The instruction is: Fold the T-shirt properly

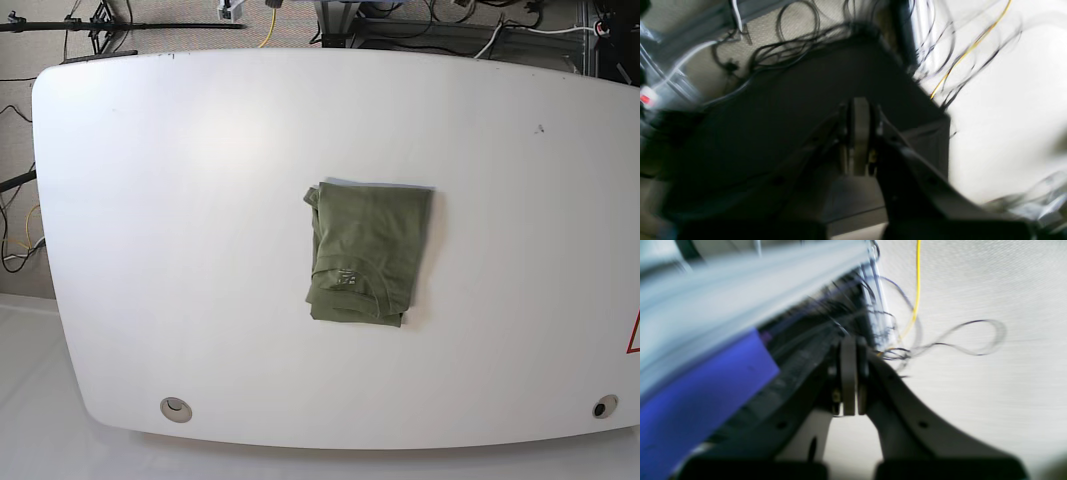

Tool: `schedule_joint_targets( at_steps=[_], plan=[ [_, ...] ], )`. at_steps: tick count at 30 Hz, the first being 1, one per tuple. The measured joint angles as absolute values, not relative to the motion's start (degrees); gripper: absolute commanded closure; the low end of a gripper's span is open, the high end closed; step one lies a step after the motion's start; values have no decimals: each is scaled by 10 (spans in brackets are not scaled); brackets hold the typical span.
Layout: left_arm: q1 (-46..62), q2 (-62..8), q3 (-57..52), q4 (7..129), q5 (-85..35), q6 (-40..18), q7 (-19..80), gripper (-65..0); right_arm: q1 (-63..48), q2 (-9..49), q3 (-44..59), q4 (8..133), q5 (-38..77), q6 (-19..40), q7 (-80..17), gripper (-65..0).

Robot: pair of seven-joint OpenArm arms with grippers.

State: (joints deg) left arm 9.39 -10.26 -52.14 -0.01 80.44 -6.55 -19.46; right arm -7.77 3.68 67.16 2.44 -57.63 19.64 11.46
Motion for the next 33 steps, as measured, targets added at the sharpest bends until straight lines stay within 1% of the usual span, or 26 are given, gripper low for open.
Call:
schedule_joint_targets(
  at_steps=[1, 2, 3, 6, 8, 15, 20, 24, 33],
  plan=[
    [89, -102, -515, 0, 811, -38, -196, 0, -76, 33, 665, 22, -589, 170, 115, 0],
    [81, -104, -509, 0, 813, -5, -198, 0, -73, 29, 658, 18, -602, 154, 114, 0],
    [73, -106, -505, 0, 814, 13, -202, 0, -70, 27, 656, 17, -605, 146, 114, 0],
    [44, -115, -495, 1, 821, 45, -206, 0, -62, 17, 655, 15, -631, 143, 102, 0],
    [32, -117, -491, 3, 821, 54, -208, 0, -58, 12, 655, 15, -633, 134, 96, 0],
    [26, -108, -490, 1, 821, 49, -180, 0, -46, 5, 655, 15, -639, 137, 94, 0],
    [32, -85, -489, 0, 830, 40, -180, 0, -44, 4, 655, 15, -638, 135, 93, 0],
    [27, -69, -489, 0, 829, 45, -181, 0, -42, 5, 655, 15, -637, 135, 92, 0],
    [27, -64, -489, 0, 829, 45, -184, 0, -44, 5, 655, 15, -630, 135, 96, 0]
  ],
)
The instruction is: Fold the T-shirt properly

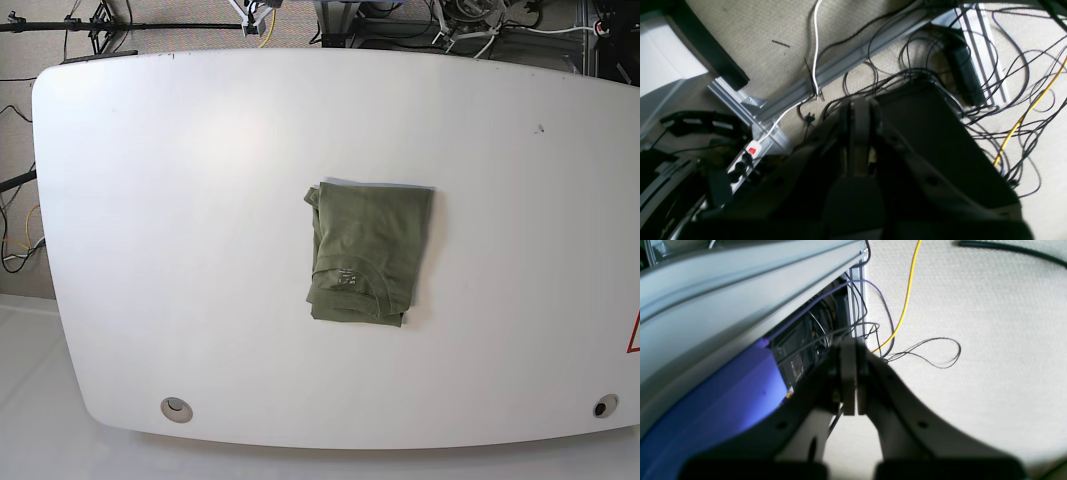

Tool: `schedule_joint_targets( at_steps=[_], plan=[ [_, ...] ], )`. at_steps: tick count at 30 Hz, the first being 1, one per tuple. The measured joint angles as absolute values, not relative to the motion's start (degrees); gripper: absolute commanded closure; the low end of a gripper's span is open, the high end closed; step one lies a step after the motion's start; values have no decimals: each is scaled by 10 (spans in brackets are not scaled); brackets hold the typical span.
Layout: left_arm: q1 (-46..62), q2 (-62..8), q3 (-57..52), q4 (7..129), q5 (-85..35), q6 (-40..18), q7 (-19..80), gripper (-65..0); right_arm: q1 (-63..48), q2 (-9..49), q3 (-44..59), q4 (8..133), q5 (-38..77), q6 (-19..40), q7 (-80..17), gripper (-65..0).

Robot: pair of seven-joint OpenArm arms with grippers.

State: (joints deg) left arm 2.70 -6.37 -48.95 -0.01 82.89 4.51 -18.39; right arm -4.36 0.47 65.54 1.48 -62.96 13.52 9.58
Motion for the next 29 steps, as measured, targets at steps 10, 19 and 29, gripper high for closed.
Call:
schedule_joint_targets(
  at_steps=[10, 19, 29],
  plan=[
    [27, -51, -489, 0, 829, 45, -182, 0, -57, 5, 655, 14, -630, 135, 92, 0],
    [28, -50, -489, 0, 829, 45, -184, 0, -53, 4, 655, 15, -630, 135, 94, 0],
    [26, -49, -489, 0, 828, 45, -185, 0, -52, 5, 655, 15, -630, 135, 94, 0]
  ],
)
